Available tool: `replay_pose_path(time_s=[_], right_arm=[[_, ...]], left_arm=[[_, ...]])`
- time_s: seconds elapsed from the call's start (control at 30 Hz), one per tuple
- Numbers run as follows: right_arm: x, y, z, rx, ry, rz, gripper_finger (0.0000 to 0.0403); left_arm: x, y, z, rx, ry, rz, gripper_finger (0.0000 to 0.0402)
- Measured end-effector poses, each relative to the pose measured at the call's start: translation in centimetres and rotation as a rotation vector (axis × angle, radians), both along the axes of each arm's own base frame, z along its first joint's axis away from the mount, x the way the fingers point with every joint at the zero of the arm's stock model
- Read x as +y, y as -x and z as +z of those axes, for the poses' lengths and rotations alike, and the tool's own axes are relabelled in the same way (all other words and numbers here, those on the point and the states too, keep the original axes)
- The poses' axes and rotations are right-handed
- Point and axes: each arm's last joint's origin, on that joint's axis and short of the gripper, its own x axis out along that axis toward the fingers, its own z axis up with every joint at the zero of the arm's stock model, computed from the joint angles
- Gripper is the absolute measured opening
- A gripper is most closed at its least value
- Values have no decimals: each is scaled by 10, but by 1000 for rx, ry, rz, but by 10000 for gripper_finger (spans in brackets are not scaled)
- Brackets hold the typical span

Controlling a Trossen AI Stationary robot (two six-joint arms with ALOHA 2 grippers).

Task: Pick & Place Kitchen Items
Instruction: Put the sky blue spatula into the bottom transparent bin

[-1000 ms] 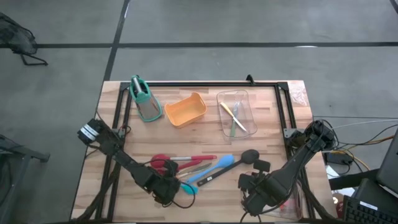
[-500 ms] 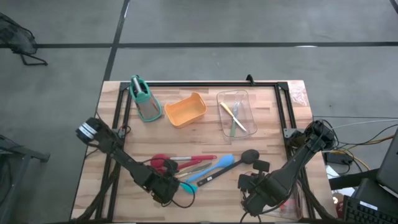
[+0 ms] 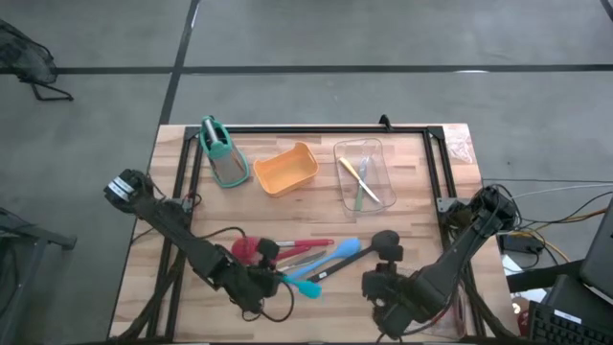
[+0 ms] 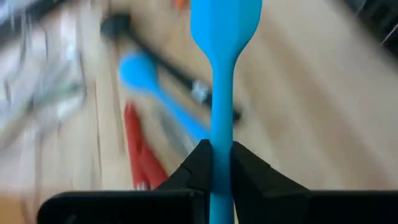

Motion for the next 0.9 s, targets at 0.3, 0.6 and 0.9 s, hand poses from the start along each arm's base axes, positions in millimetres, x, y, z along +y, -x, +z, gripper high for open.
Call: replay_pose_path(time_s=[0.3,0.6,0.9], right_arm=[[15,-9,-24,-329,284,197,121],[33,-29,-50,-584,422,431,191],[44,-37,-38,-824,330,587,208]], left_arm=[[-4,-17,11,-163,94,-324,36],[13,-31,16,-200,191,-459,36],[20,-36,18,-249,214,-504,38]])
